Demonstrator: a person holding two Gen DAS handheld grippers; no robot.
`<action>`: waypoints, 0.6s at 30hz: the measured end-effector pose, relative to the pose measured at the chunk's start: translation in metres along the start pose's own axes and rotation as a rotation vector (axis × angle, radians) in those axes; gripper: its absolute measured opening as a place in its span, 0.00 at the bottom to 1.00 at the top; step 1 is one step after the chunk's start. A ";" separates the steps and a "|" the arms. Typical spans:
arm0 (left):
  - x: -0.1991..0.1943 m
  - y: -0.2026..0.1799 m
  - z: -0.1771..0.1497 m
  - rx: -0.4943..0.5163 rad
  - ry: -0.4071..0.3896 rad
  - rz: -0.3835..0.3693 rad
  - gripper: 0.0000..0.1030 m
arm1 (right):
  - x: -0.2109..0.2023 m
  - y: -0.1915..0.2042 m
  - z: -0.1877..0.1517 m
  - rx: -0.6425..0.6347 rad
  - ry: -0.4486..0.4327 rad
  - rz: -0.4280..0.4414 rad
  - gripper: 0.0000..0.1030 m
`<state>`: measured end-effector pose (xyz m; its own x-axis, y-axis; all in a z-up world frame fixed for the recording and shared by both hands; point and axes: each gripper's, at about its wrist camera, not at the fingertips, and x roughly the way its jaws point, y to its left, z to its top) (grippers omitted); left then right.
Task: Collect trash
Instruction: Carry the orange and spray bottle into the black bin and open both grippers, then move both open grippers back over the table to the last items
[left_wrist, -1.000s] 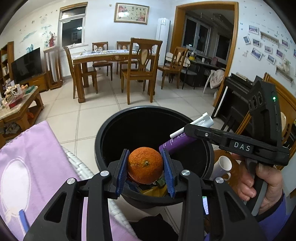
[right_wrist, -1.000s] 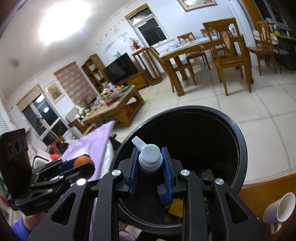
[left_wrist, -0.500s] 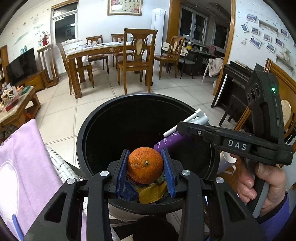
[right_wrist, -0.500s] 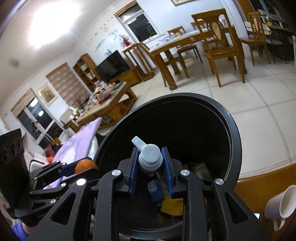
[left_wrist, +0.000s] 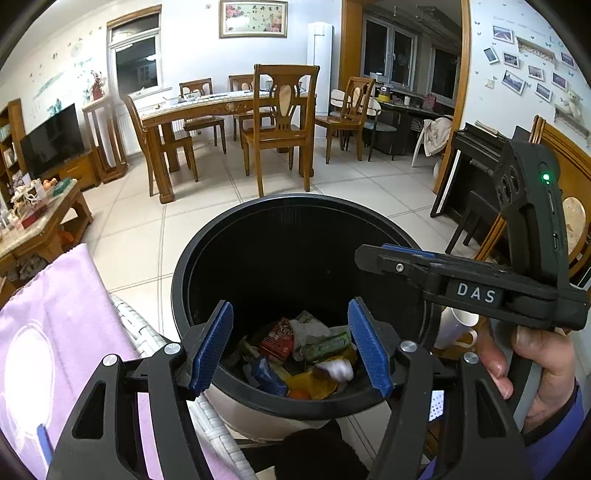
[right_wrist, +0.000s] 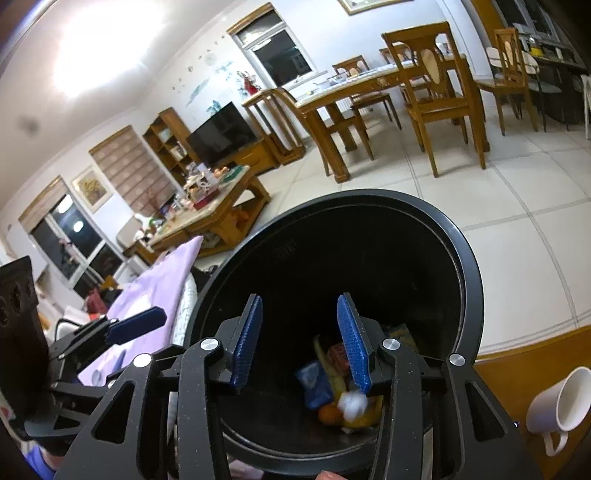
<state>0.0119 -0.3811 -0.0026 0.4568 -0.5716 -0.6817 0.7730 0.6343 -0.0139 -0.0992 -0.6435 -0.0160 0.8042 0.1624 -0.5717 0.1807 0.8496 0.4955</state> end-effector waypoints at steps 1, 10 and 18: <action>-0.002 0.001 0.000 0.000 -0.002 0.001 0.63 | -0.001 0.003 0.000 -0.005 0.000 0.001 0.42; -0.037 0.031 -0.016 -0.057 -0.032 0.031 0.63 | -0.004 0.046 -0.002 -0.072 0.002 0.024 0.51; -0.082 0.084 -0.054 -0.167 -0.035 0.118 0.63 | 0.017 0.121 -0.014 -0.190 0.059 0.084 0.51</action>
<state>0.0155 -0.2527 0.0129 0.5572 -0.5041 -0.6599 0.6307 0.7738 -0.0586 -0.0718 -0.5306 0.0251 0.7767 0.2608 -0.5734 0.0002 0.9102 0.4142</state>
